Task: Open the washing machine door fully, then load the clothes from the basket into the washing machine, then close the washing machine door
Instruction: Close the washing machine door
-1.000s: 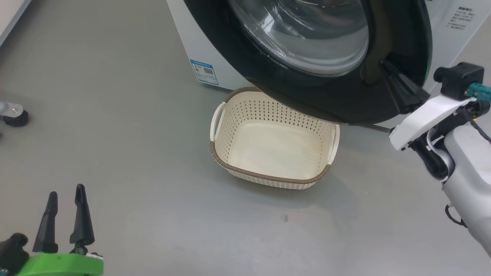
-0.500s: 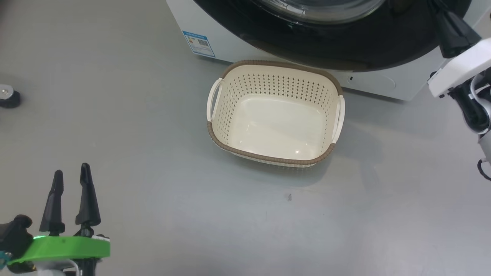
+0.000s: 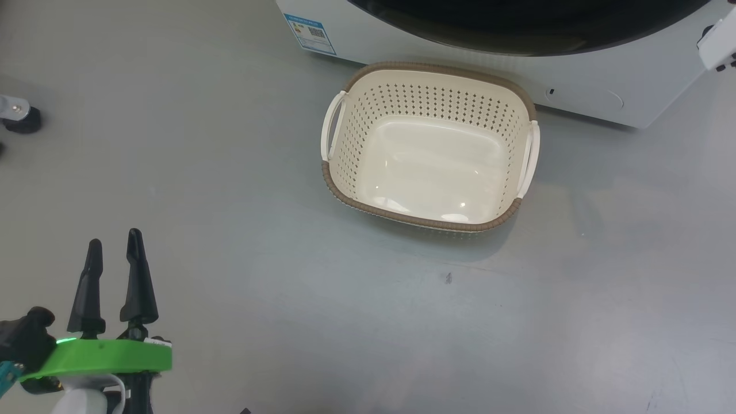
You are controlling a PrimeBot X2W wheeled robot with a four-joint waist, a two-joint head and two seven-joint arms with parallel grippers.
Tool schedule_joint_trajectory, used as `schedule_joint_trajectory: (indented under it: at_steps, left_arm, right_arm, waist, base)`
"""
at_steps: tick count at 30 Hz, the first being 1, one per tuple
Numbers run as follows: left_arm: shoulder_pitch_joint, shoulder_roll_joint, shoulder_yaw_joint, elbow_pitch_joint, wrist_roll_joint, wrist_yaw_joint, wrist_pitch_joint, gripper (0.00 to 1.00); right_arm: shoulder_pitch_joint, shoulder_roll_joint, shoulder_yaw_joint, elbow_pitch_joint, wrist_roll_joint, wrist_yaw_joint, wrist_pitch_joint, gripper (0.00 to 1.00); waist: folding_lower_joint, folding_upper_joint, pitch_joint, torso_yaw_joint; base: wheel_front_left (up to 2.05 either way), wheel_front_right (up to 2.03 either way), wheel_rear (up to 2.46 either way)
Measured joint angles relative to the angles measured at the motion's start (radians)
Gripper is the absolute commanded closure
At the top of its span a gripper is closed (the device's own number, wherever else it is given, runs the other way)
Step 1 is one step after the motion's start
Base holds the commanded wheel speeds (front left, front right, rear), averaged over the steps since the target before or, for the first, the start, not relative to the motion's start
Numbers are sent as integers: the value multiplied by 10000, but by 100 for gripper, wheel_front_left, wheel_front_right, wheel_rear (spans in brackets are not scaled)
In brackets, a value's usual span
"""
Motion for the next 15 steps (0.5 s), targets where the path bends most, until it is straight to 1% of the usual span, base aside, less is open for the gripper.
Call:
schedule_joint_trajectory:
  at_steps: [7,15]
  left_arm:
    - [-127,-125,6,196,0,0,0,0]
    - [-143,-127,61,249,0,0,0,0]
  right_arm:
    - [-189,100,-31,403,-52,-31,4,100]
    - [-194,314,-17,784,-52,-102,-2,100]
  waist:
    - [-1,0,20,82]
    - [-1,0,-72,84]
  base:
    - [0,0,0]
    - [0,0,0]
